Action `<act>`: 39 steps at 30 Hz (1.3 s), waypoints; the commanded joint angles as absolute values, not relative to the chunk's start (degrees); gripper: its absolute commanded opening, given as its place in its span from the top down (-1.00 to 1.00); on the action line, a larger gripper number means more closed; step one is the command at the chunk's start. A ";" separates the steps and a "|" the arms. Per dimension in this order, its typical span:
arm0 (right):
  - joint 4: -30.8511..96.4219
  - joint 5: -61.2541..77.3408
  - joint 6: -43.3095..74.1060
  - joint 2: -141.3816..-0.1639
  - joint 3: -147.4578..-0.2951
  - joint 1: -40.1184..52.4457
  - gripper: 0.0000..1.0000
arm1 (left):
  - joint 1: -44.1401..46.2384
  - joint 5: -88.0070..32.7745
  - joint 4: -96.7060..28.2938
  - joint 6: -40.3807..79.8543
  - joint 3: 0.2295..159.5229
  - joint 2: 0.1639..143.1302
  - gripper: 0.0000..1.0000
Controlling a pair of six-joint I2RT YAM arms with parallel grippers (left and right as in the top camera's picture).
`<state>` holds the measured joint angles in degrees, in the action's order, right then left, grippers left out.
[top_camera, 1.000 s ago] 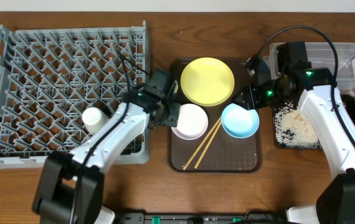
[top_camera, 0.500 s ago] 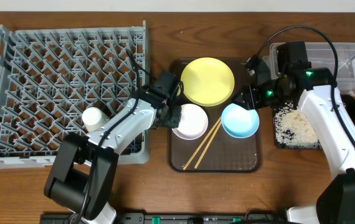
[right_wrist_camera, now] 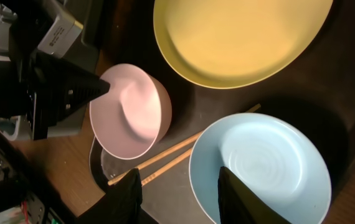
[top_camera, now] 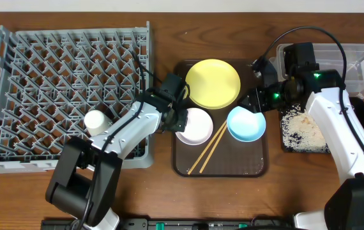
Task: Sort waste into correct bins and load items into the dishwasher rack
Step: 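Grasp the small pink bowl on the tray with the left gripper, then lift the pink bowl and carry it left into the dish rack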
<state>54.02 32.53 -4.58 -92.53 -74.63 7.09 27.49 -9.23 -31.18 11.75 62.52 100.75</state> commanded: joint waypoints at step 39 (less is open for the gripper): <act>54.28 32.77 -4.34 -92.71 -74.96 7.05 0.25 | -1.32 31.51 9.87 -28.49 66.15 95.33 0.88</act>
